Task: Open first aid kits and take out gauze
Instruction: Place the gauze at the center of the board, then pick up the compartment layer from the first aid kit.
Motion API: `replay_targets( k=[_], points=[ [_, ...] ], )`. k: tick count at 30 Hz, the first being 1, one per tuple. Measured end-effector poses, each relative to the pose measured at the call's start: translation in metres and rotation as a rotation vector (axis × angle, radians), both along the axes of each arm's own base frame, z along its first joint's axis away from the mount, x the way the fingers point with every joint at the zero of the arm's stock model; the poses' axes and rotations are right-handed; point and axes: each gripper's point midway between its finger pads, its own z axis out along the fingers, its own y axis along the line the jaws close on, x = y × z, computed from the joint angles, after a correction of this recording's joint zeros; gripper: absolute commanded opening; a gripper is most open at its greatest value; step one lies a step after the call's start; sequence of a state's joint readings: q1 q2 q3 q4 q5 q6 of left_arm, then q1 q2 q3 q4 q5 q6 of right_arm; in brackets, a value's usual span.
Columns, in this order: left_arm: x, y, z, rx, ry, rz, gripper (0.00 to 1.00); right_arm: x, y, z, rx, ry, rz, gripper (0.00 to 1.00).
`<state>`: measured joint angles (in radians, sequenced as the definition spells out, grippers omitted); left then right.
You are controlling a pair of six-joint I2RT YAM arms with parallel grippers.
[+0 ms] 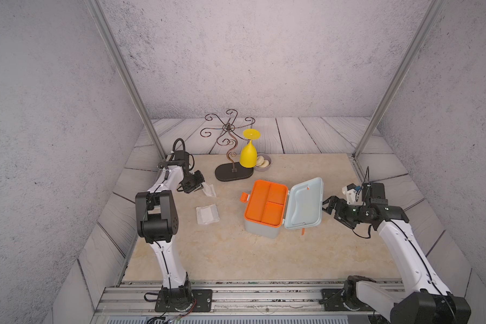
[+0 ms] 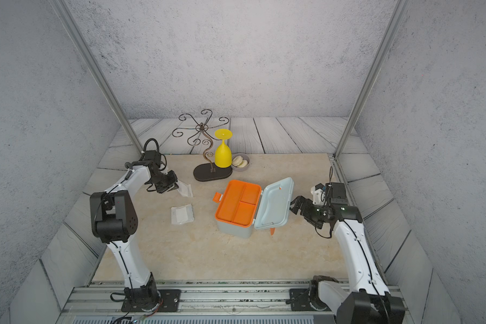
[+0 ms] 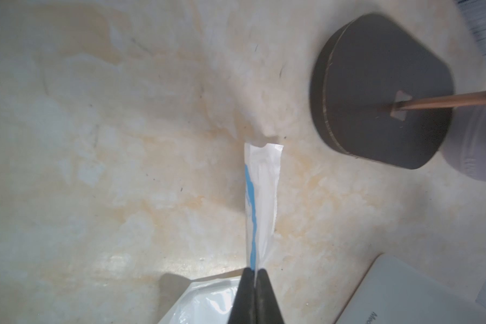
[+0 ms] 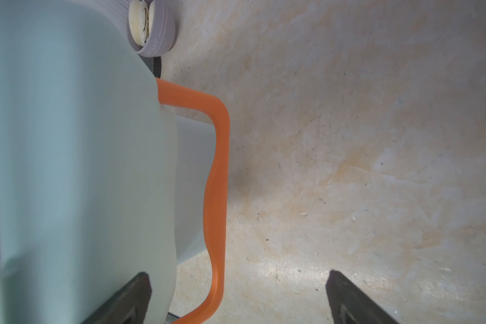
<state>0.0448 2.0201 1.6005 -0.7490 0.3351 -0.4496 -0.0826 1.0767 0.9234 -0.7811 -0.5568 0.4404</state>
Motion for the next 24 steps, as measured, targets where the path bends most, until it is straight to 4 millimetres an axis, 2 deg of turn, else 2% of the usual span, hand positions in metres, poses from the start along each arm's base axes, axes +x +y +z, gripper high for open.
replay_targets(
  k=[1,2,5,8,11,14,16,18,21,24],
  points=[
    [-0.003,0.001,-0.009,0.007,0.029,0.0,0.47,0.0,0.0,0.0,0.001,0.0,0.001,0.99],
    [-0.007,0.003,-0.016,0.016,0.057,-0.001,0.55,0.0,0.0,0.0,0.002,0.0,0.001,0.99],
    [-0.017,0.006,-0.025,0.037,0.109,0.002,0.68,0.0,0.001,0.001,0.007,-0.001,0.004,0.99],
    [-0.021,0.009,-0.01,0.079,0.103,-0.01,0.72,0.0,0.002,0.001,0.011,-0.001,0.007,0.99],
    [-0.023,0.0,0.03,0.139,0.032,-0.05,0.71,-0.001,0.002,0.001,0.012,-0.001,0.007,0.99],
    [-0.033,-0.034,0.088,0.189,-0.097,-0.132,0.69,-0.001,0.002,0.001,0.012,-0.001,0.007,0.99],
    [-0.049,-0.069,0.125,0.203,-0.185,-0.217,0.69,0.0,0.002,0.001,0.012,-0.001,0.007,0.99],
    [-0.069,-0.102,0.15,0.2,-0.242,-0.302,0.68,0.0,0.002,0.001,0.012,-0.001,0.007,0.99],
    [-0.098,-0.149,0.164,0.188,-0.272,-0.431,0.67,-0.001,0.002,0.0,0.012,0.0,0.007,0.99],
    [-0.117,-0.189,0.158,0.188,-0.249,-0.544,0.64,-0.001,0.002,-0.002,0.012,0.003,0.007,0.99]
  ],
)
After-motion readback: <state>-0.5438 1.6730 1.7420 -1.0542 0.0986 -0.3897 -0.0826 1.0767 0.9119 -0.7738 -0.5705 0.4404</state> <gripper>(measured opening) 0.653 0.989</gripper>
